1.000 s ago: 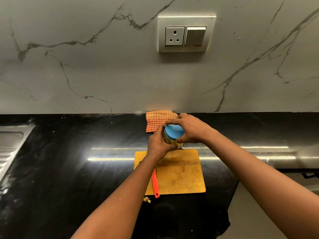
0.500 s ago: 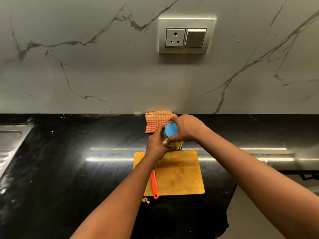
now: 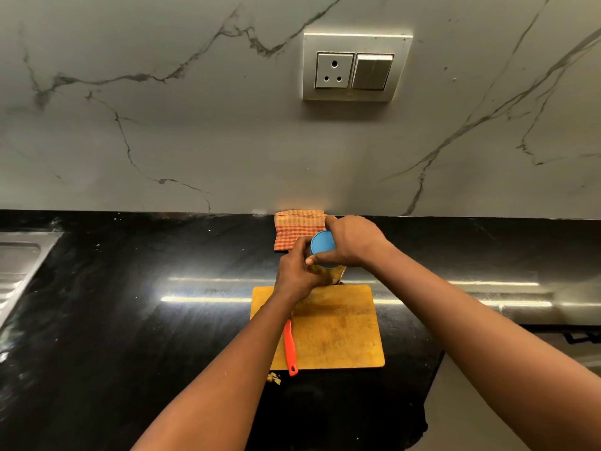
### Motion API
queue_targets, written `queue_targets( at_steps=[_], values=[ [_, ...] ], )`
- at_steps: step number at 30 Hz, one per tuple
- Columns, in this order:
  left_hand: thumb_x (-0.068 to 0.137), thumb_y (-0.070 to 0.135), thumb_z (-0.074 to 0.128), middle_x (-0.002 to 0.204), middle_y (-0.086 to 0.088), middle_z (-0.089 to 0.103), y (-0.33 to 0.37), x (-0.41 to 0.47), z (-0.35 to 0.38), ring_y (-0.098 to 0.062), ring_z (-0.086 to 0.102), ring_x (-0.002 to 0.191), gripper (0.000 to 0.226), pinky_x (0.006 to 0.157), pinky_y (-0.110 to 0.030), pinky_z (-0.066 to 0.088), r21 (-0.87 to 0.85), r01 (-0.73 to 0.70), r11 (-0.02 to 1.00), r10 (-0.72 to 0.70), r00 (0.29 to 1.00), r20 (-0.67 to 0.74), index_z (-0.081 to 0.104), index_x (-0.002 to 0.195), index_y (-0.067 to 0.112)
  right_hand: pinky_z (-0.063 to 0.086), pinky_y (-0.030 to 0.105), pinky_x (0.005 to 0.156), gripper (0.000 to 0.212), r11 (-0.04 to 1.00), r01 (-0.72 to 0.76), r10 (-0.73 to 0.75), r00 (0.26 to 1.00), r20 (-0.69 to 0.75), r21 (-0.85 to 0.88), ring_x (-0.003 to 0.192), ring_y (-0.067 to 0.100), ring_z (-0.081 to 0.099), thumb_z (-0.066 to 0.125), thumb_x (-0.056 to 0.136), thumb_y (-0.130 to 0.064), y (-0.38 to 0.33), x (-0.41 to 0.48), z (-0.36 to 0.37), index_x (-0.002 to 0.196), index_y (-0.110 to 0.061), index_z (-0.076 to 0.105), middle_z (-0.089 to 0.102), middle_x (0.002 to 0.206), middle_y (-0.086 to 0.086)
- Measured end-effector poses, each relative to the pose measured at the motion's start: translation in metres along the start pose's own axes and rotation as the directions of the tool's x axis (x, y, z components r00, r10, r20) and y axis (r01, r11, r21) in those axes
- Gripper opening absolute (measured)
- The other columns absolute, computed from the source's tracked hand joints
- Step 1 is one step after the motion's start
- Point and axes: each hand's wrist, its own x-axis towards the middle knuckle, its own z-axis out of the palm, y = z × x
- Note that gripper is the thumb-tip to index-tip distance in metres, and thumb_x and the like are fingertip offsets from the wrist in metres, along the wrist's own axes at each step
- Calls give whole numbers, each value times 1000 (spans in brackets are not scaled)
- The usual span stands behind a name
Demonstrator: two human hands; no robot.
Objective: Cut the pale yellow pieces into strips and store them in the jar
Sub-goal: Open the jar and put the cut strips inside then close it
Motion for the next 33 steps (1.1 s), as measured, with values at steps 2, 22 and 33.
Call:
queue_targets(
  at_steps=[2,22,33],
  values=[
    [55,25,94,115,10,61,0,1,-1,-9,59,104,87,80,-19,52,12,3,1000,-3,1000,1,47,128,30,50,39,93,95,997,60,-66,991,116,53,117,27,53,77,68,-62,1,1,-10,145,-27,34,49,135,9],
    [56,25,94,115,14,57,2,0,1,-8,57,103,88,78,-11,47,24,10,1000,-10,1000,3,46,130,28,52,33,87,69,993,111,-114,991,68,48,109,22,57,78,74,-22,-12,-8,-12,137,-24,50,58,124,5],
    [59,24,92,105,22,54,3,2,0,2,56,93,82,70,-6,46,32,-41,999,39,999,37,47,126,29,50,28,80,64,992,100,-100,995,-7,80,90,15,50,73,77,-42,-6,-11,-6,133,-19,51,57,116,9]
  ],
)
